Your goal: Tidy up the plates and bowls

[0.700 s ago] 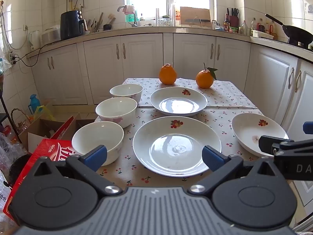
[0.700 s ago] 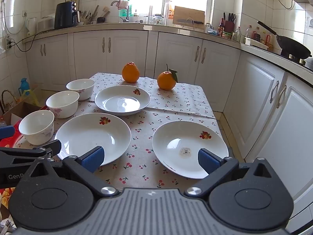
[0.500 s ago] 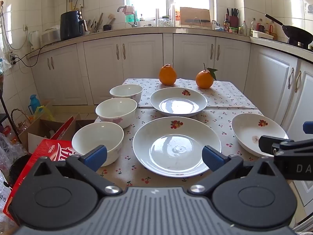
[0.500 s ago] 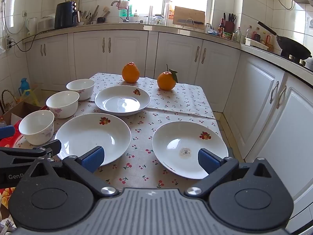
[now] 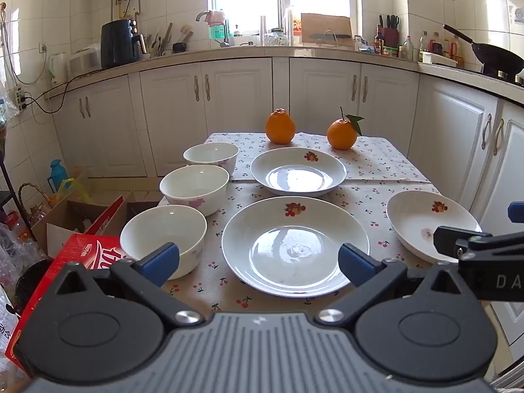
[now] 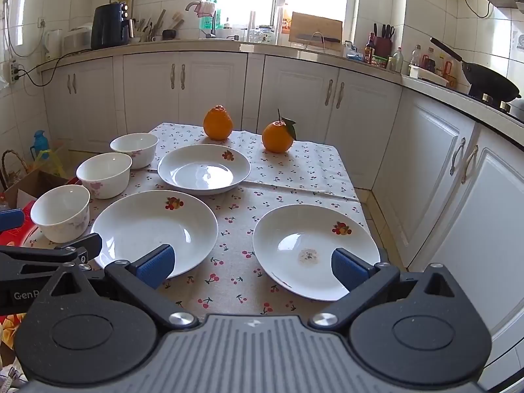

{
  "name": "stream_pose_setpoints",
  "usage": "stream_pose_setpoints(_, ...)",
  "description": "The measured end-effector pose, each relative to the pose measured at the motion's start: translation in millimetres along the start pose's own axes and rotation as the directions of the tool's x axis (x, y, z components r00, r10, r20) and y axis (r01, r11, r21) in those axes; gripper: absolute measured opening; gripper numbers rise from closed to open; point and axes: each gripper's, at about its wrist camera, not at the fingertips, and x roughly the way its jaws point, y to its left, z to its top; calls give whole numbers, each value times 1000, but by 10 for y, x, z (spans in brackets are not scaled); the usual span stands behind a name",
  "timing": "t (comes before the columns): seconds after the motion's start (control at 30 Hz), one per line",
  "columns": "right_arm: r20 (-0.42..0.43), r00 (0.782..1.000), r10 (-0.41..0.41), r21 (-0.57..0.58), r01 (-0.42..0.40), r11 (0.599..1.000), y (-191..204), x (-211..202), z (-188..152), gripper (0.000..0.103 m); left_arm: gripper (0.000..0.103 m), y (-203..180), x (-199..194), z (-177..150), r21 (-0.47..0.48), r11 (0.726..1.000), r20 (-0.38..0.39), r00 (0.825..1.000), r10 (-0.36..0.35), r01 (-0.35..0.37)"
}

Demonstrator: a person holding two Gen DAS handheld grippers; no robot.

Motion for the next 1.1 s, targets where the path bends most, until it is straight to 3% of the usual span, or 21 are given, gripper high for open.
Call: stream_pose_setpoints(1.1,17,1000,-10,0,10,1000,10,-38,-33,103,102,9,-36,-7,0,1000,11,1000,-6,6)
